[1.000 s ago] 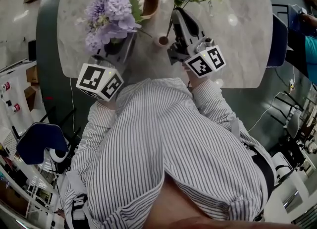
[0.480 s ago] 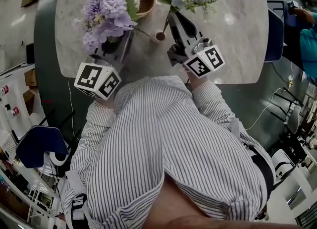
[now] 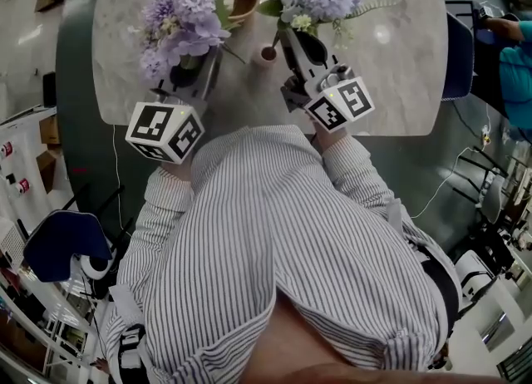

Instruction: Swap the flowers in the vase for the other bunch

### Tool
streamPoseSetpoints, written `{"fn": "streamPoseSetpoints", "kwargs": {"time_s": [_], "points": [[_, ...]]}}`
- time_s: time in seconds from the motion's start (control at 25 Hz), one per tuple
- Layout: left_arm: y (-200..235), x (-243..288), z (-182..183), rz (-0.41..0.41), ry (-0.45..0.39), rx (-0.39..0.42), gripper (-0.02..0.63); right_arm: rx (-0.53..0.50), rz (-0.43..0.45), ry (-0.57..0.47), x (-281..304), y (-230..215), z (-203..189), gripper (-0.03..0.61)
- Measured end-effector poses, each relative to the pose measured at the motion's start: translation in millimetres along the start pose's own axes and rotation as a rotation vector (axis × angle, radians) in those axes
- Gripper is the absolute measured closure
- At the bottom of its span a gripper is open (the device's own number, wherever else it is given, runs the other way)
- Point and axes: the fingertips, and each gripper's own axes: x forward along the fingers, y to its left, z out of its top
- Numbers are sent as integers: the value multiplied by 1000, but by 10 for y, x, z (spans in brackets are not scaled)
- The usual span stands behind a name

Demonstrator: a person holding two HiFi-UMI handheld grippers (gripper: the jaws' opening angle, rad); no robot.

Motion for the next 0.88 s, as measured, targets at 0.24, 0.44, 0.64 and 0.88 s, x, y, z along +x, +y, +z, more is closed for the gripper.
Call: {"fn": "streamPoseSetpoints", "kwargs": {"time_s": [0.24, 0.44, 0.64, 0.88], "points": [[-14, -47, -56, 9, 17, -13, 565, -14, 8, 40, -23, 68, -73, 554], [-53, -98, -97, 1, 22, -14, 565, -16, -1, 74, -53, 94, -181, 554], [-51, -148, -140, 12, 20, -13, 565, -6, -22, 85, -102, 90, -263, 554], [-78, -179, -172, 12, 24, -15, 565, 0, -27, 121, -152, 112, -377, 554]]}}
